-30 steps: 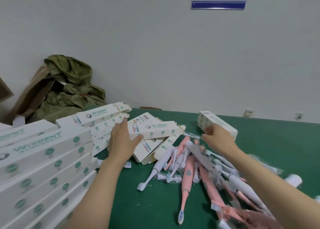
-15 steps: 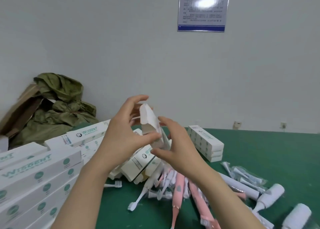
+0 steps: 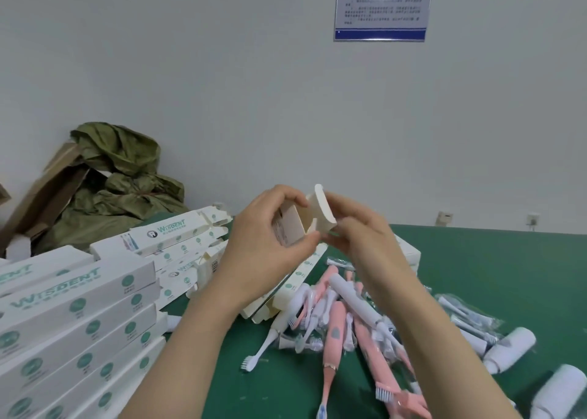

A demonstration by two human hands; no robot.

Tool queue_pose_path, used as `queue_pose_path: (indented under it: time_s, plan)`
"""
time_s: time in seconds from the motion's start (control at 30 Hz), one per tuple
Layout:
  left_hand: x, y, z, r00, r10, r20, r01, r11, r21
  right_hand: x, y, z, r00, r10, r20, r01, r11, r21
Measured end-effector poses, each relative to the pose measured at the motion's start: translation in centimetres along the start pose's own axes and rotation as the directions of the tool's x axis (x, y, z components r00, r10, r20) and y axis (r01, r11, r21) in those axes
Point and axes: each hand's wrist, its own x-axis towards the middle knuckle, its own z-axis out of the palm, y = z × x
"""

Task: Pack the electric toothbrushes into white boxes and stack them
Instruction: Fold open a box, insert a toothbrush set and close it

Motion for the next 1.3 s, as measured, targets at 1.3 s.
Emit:
queue_pose_path:
  time_s: [1.3]
  plan:
    - [0.2, 1.1, 0.5, 0.960, -0.049, -0.276, 0.038, 0.998, -0.044, -0.1, 2.1, 1.5, 0.960, 0.006, -0.281, -0.005, 1.000, 0.007]
